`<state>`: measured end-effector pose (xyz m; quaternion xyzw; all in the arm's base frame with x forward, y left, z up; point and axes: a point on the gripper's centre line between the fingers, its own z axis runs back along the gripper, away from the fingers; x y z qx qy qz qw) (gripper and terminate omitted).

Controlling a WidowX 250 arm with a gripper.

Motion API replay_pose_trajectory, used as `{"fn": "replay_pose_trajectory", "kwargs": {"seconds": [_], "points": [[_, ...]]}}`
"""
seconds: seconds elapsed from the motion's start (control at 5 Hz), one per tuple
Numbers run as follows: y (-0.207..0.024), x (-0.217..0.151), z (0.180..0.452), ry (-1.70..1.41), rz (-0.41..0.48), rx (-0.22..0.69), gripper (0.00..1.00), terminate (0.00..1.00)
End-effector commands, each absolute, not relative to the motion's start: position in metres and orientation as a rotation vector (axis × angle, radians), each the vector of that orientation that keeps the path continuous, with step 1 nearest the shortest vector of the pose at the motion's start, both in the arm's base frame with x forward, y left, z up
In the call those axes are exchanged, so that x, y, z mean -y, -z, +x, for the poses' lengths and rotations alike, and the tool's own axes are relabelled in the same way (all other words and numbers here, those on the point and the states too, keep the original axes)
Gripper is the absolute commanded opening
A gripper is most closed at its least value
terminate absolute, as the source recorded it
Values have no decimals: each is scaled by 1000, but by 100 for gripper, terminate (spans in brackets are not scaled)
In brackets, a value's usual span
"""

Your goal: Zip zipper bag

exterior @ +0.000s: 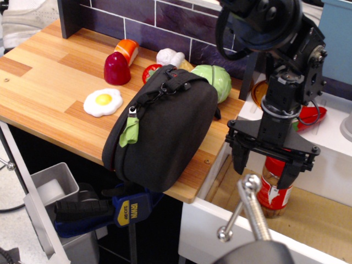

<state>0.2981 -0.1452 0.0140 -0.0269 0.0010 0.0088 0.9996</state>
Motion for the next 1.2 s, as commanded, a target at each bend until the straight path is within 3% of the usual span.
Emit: {"fn": "replay_pose_trajectory", "kwargs": {"seconds": [0.0,0.2,0.4,0.8,1.0], "points": [[-14,145,298,-18,-54,-2,100,0],[-61,137,303,-53,-149,30,100,0],[-93,126,281,-48,-208,28,100,0],[-146,83,229,-18,-272,-3,100,0],[-165,60,212,-56,-231,18,100,0]]}}
